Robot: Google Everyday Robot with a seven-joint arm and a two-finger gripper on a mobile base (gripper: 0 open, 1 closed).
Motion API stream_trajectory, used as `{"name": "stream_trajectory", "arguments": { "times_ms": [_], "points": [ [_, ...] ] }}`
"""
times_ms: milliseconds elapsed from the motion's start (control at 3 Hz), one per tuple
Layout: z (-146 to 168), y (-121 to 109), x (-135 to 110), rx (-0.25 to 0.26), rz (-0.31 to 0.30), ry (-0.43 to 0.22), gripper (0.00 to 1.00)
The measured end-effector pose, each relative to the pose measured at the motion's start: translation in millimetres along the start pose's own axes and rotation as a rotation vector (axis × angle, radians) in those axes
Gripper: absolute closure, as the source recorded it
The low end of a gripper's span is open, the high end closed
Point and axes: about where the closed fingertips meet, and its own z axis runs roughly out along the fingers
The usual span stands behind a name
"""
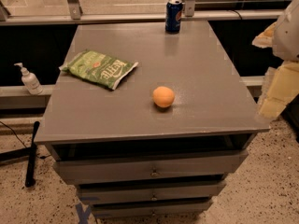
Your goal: Move green jalapeno chip bag near pepsi can
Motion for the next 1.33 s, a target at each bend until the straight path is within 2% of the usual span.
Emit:
{"name": "stream_trajectory", "arguments": {
  "times_ms": [333,667,1000,1333],
  "points": [
    [0.0,0.0,0.0,0.000,0.000,0.000,0.00],
    [16.1,0.9,-18.7,-0.019,0.008,-0.078,0.00],
    [65.5,-12.4,-99.8,-0.081,0.015,-0.315,0.00],
    [103.6,-35.1,-187.7,-0.129,0.039,-0.525,0.00]
  ]
}}
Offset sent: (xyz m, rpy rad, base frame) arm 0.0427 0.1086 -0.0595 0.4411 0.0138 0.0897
